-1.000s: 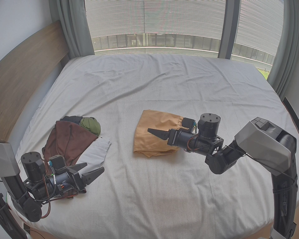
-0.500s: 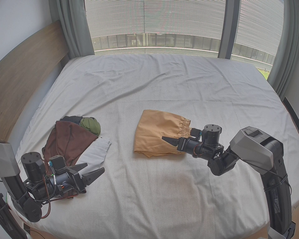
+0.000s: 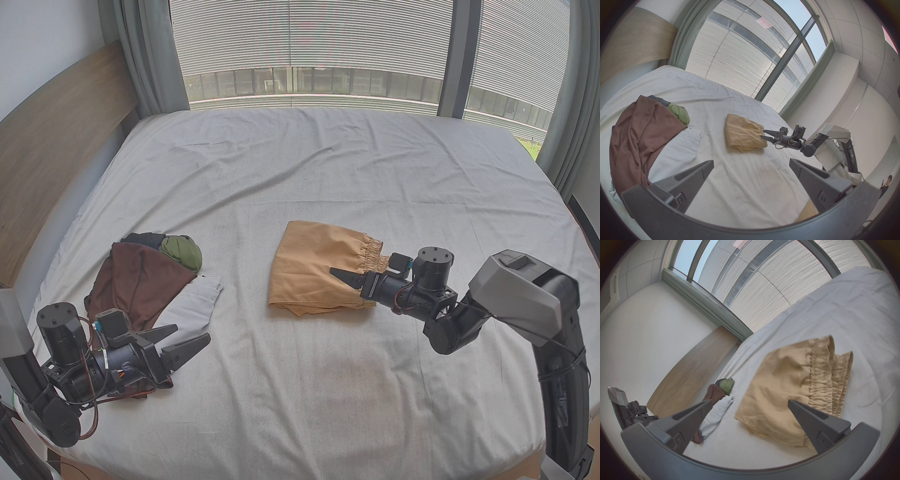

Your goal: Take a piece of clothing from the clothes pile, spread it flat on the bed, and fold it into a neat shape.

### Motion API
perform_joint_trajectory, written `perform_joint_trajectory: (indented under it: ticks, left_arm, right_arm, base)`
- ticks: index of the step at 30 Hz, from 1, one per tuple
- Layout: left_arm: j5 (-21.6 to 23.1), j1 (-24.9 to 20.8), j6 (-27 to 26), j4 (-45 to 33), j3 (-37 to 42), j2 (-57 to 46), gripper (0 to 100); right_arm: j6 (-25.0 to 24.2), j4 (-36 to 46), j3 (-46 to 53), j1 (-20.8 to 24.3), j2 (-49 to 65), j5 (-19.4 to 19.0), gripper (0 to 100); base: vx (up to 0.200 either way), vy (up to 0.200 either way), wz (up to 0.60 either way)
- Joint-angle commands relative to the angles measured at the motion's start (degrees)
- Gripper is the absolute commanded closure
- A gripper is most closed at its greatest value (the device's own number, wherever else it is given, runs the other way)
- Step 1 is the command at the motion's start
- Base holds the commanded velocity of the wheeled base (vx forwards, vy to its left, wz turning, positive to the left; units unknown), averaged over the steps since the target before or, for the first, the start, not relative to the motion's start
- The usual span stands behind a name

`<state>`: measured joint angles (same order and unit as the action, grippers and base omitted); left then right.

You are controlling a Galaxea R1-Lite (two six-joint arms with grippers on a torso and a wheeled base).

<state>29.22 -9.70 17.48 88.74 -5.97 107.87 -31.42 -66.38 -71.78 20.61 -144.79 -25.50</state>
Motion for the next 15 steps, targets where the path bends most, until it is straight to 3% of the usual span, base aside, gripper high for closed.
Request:
perform_joint_trajectory:
  ticks: [1,5,6,8,11,15]
  left_arm:
    - [7.34,-0.58,7.92,0.03,0.35,-11.02,0]
    - [12.09,-0.58,15.74,0.03,0.08,-21.04,0]
    - [12.09,-0.58,15.74,0.03,0.08,-21.04,0]
    - [12.62,-1.72,22.33,-0.05,0.26,-30.09,0]
    - [12.53,-3.22,27.69,-0.14,0.08,-37.12,0]
    - [12.79,-4.45,28.84,-0.76,1.75,-44.59,0]
  right_arm:
    - [0.13,-5.78,16.85,2.06,20.16,0.54,0]
    - [1.00,-9.03,28.80,2.59,33.61,0.63,0]
    - [1.00,-9.03,28.80,2.59,33.61,0.63,0]
    - [3.82,-9.30,36.80,2.33,43.45,0.63,0]
    - [6.01,-9.38,43.21,1.71,51.45,0.63,0]
    - [6.45,-8.59,49.01,-0.14,62.61,0.63,0]
  base:
    - [0.000,0.000,0.00]
    - [0.000,0.000,0.00]
    - [0.000,0.000,0.00]
    - [0.000,0.000,0.00]
    - [0.000,0.000,0.00]
    - [0.000,0.000,0.00]
